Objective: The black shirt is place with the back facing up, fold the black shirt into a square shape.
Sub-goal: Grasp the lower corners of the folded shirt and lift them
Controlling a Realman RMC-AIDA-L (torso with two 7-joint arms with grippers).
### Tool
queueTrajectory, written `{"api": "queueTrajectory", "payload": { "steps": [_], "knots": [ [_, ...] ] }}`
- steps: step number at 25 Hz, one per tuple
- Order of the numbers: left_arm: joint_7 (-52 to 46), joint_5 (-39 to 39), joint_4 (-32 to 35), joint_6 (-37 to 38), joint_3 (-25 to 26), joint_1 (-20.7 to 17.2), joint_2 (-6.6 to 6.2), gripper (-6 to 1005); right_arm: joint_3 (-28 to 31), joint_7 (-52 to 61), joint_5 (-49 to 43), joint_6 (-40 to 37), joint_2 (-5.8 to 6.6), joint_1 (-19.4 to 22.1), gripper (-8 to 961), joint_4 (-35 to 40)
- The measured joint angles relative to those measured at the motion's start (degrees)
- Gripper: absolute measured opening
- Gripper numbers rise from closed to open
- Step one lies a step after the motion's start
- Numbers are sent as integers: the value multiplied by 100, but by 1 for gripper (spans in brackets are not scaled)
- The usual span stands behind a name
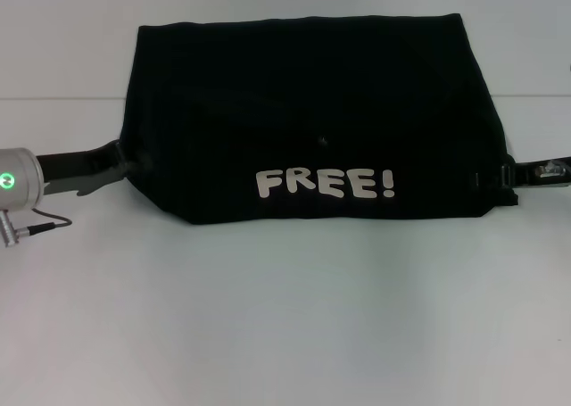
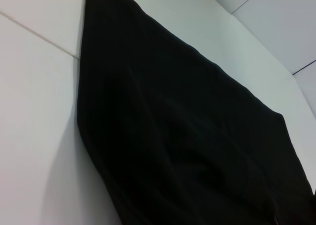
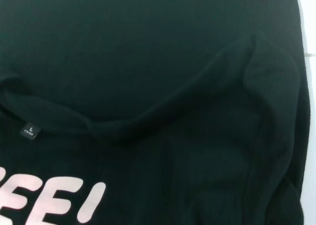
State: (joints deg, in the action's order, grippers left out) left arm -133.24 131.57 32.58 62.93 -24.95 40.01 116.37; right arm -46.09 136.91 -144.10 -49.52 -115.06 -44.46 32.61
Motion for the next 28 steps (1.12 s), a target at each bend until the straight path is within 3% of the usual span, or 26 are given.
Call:
{"api": "queueTrajectory", "payload": {
  "steps": [3,14,17,22,28],
  "knots": [
    [0,0,0,0,-1,2,-1,44,2,1,0,-22,1,0,594,-1],
    [96,18,14,260,-160,29,-36,45,81,2,14,-394,74,71,339,104],
    [188,53,82,619,-312,39,-71,45,159,2,16,-824,87,222,135,431],
    [193,342,203,1324,-358,61,-137,45,303,2,-11,-1557,102,559,66,966],
    [11,1068,420,2439,-342,110,-197,45,470,116,-40,-2837,200,982,66,1431]
  ]
}}
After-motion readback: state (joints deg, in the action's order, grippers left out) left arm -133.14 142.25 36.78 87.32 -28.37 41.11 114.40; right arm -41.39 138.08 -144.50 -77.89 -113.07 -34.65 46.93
